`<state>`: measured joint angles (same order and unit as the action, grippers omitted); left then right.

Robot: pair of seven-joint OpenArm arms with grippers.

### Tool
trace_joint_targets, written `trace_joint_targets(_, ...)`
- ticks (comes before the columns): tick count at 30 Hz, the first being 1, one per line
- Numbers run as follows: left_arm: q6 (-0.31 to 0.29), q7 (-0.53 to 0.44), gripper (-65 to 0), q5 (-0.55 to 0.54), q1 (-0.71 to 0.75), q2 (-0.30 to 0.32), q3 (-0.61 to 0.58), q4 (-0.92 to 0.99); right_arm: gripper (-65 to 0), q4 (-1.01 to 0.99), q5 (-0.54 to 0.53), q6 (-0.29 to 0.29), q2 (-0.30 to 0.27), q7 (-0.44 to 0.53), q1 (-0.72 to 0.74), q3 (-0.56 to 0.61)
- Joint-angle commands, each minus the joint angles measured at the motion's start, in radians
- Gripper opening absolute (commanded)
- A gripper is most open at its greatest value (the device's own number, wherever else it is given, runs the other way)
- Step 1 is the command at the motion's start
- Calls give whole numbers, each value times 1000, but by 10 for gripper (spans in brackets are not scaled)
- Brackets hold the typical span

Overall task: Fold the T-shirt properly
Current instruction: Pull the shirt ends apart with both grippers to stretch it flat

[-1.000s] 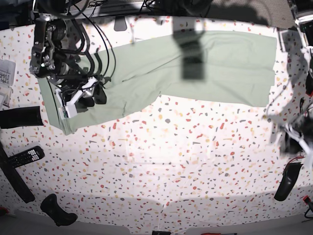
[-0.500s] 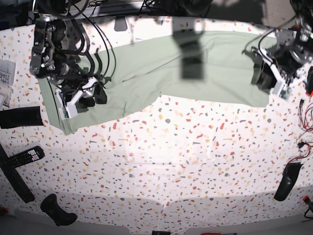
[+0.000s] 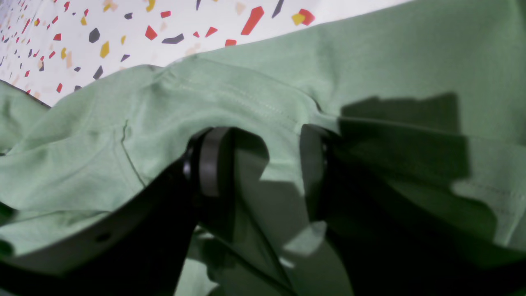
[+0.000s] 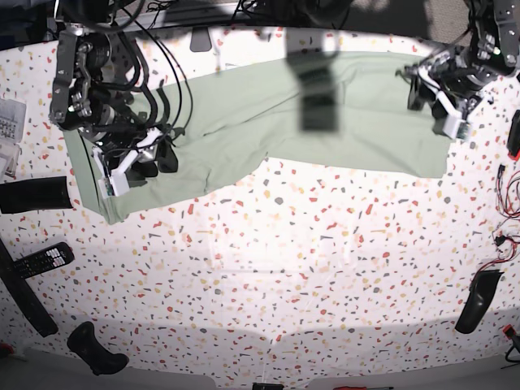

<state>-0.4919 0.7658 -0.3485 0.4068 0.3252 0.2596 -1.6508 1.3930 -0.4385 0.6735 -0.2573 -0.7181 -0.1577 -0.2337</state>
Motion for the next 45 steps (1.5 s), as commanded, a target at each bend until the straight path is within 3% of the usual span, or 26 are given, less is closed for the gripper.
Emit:
trace_joint_targets(1, 18, 70, -369, 48, -3, 5, -30, 60, -390, -6, 38, 0, 0, -74, -8, 5)
trace_joint_targets(6, 146, 45, -369, 214, -80, 5, -173, 311, -390, -6, 38, 0, 0, -75, -8, 5)
trace_joint_targets(11, 211, 40, -369, 317, -130, 5, -264, 406, -390, -6, 38, 0, 0, -72, -8, 5)
trace_joint_targets(16, 216, 56, -369, 323, -163, 14, -268, 406, -390, -6, 38, 0, 0, -71, -5, 5)
trace_joint_targets(23, 217, 71, -371, 322, -225, 87, -268, 408, -390, -6, 38, 0, -1, -67, 31, 5)
trace_joint_targets(28, 261, 71, -371, 322, -272, 123, -268, 428, -390, -6, 39, -18, 0, -72, 85, 5)
trace_joint_targets(33, 262, 81, -371, 322, -311, 127, -268, 505, -390, -6, 40, -23, -1, -77, 112, 5)
trace_joint_targets(36, 299, 87, -371, 322, -330, 127, -268, 551, -390, -6, 42, -23, -1, -77, 117, 5)
trace_joint_targets(45, 310, 159, -371, 315, -326, 127, -268, 527, -390, -3, 34, -22, -1, -108, 130, 5)
